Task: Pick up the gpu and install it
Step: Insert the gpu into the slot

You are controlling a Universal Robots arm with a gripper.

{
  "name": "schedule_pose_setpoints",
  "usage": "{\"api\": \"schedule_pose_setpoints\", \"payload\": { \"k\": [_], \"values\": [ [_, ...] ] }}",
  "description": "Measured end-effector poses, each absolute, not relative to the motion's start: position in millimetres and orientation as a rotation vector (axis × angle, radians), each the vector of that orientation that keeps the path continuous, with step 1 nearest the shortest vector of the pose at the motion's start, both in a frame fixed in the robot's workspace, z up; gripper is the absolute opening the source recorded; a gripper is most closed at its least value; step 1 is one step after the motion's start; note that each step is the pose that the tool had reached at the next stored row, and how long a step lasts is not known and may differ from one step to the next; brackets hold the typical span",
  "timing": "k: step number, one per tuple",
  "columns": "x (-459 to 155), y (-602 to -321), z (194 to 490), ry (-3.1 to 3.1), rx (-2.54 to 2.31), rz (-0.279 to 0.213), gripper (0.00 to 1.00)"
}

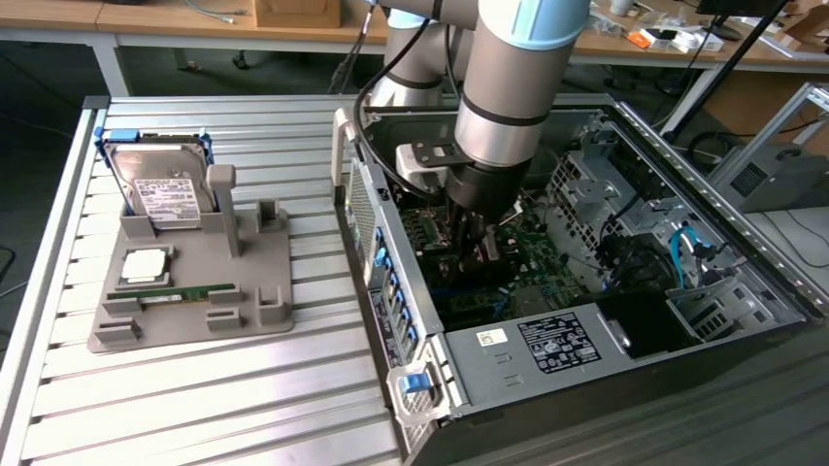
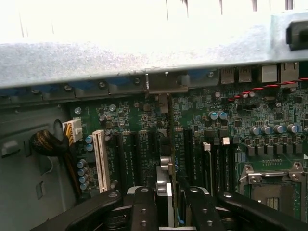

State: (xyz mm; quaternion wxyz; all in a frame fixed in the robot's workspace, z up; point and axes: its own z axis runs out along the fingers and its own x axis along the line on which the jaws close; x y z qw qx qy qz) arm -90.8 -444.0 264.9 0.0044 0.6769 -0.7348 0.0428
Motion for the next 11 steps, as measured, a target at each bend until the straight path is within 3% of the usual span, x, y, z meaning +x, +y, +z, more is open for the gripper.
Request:
{"api": "schedule_pose_setpoints", "payload": {
  "k": [11],
  "values": [
    [-90.8, -443.7, 264.9, -2.315, 2.131, 0.108, 0.27]
  ]
}}
